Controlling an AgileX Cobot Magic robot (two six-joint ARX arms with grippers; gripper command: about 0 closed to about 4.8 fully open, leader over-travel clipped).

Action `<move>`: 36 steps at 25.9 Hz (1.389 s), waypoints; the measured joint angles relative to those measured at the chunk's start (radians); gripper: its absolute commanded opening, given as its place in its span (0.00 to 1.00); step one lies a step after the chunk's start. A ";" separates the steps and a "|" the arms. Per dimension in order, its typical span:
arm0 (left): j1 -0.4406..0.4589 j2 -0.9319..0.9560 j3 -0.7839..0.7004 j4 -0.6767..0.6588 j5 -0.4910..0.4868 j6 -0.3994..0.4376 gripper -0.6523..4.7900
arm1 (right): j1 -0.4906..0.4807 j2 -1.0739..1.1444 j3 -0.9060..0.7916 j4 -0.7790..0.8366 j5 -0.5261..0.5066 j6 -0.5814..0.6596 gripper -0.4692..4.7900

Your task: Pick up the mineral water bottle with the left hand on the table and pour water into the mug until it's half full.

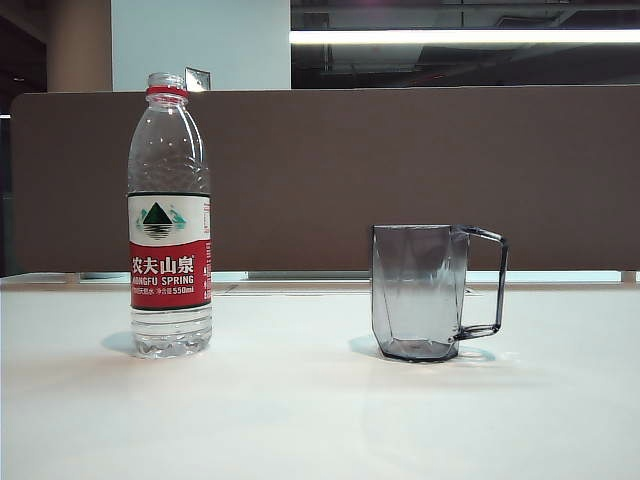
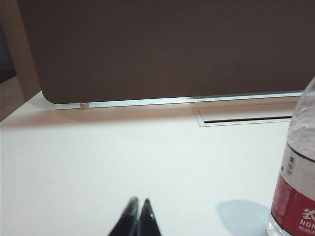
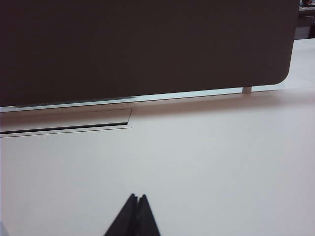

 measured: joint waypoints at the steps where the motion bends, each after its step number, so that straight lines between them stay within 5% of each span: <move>1: 0.000 0.000 0.000 0.000 0.000 0.000 0.11 | 0.000 0.000 0.000 0.000 0.000 0.000 0.07; 13: 0.000 0.000 0.000 -0.053 0.000 -0.005 0.11 | 0.000 0.000 0.000 -0.023 0.000 0.000 0.07; 19: 0.000 0.000 0.002 -0.018 0.000 -0.112 0.11 | 0.002 0.000 0.018 -0.024 0.000 0.030 0.07; 36: -0.001 0.070 0.084 -0.027 0.000 -0.161 0.11 | 0.003 0.040 0.257 -0.135 -0.012 0.027 0.07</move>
